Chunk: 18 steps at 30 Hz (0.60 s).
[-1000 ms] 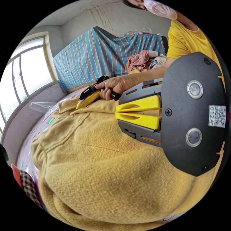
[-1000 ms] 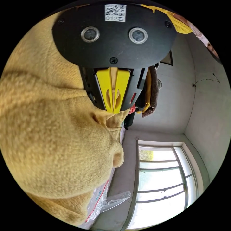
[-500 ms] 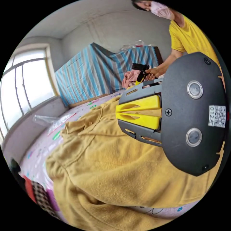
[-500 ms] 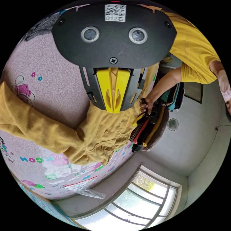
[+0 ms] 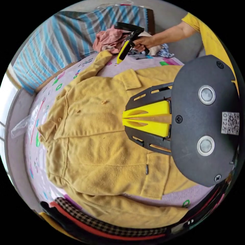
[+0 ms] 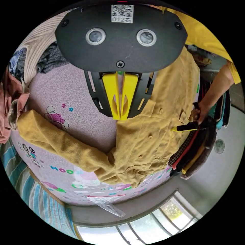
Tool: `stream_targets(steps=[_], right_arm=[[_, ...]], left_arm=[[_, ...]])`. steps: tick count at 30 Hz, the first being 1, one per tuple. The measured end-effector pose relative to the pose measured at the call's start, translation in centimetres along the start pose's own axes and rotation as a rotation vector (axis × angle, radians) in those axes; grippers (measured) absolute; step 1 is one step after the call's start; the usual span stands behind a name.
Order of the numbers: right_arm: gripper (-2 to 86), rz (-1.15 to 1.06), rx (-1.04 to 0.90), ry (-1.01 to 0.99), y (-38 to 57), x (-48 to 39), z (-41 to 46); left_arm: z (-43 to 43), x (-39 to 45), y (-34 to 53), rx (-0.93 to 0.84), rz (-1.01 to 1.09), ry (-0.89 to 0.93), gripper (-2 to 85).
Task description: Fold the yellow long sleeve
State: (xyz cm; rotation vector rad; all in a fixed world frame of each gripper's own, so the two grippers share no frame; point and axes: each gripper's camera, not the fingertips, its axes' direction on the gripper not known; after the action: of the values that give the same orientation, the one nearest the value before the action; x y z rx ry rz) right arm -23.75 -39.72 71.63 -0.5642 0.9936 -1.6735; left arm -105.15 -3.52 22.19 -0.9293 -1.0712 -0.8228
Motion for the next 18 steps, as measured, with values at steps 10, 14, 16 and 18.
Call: stream_targets(steps=[10, 14, 16, 18], right_arm=[[0.0, -0.202, -0.258, 0.204, 19.7, -13.0, 9.6], [-0.1, -0.258, -0.277, 0.241, 20.9, -13.5, 13.6], [-0.1, -0.284, -0.318, 0.246, 20.8, -14.1, 15.4], [0.0, -0.279, -0.331, 0.263, 21.0, -14.6, 16.8]], left_arm=[[4.4, 8.8, 19.0, -0.181, 0.168, -0.218, -0.1], [4.3, 8.7, 20.4, -0.122, 0.208, -0.246, 0.0], [4.3, 8.8, 20.7, -0.123, 0.245, -0.262, 0.1], [4.2, 8.6, 20.9, -0.116, 0.210, -0.252, 0.2]])
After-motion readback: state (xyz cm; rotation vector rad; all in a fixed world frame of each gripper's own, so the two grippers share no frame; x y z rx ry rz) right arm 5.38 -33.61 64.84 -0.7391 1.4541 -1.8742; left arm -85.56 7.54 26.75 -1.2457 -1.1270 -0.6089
